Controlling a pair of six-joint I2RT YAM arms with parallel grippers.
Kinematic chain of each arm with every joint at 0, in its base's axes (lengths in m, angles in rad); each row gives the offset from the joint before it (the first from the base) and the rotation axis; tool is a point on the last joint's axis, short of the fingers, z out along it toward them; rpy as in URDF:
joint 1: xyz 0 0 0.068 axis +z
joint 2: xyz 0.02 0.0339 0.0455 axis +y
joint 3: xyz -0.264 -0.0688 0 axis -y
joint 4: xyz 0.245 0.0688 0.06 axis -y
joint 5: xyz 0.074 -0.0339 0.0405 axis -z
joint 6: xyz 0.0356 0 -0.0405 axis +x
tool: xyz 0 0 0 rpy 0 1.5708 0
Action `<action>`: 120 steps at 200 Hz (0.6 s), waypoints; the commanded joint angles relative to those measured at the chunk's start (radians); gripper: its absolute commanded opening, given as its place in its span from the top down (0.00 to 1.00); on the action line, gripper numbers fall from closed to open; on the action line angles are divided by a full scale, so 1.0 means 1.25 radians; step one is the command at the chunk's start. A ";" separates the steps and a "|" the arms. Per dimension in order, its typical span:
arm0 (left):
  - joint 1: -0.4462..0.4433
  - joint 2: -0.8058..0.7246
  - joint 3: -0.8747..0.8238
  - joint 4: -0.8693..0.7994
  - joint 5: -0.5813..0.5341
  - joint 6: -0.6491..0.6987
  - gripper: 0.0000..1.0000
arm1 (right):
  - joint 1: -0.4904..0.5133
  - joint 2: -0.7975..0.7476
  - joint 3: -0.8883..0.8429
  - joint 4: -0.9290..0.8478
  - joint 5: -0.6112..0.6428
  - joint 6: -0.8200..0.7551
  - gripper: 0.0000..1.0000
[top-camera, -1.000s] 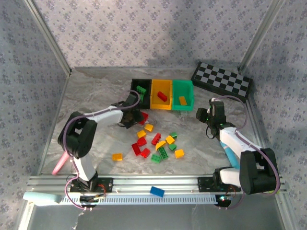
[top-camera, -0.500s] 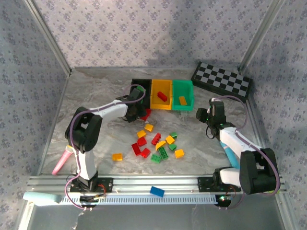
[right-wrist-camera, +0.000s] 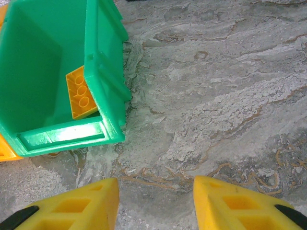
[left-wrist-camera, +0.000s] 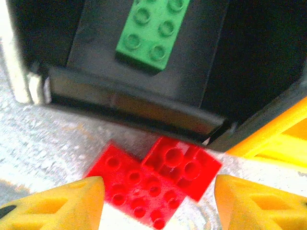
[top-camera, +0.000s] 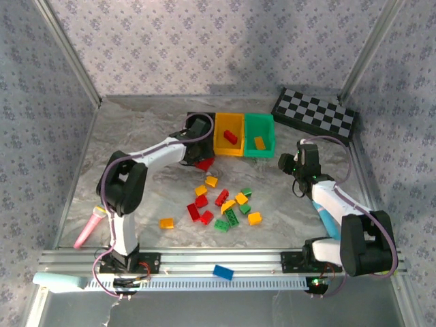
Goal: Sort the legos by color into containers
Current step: Move the lego to the center of the table.
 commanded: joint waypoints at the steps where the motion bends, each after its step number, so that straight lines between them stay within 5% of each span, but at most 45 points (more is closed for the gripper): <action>1: -0.008 0.032 0.024 -0.042 -0.002 0.018 0.38 | 0.002 -0.010 0.015 -0.020 0.004 -0.001 0.54; 120: 0.005 0.004 -0.063 -0.137 -0.042 0.031 0.38 | 0.000 -0.017 0.012 -0.023 0.004 0.000 0.54</action>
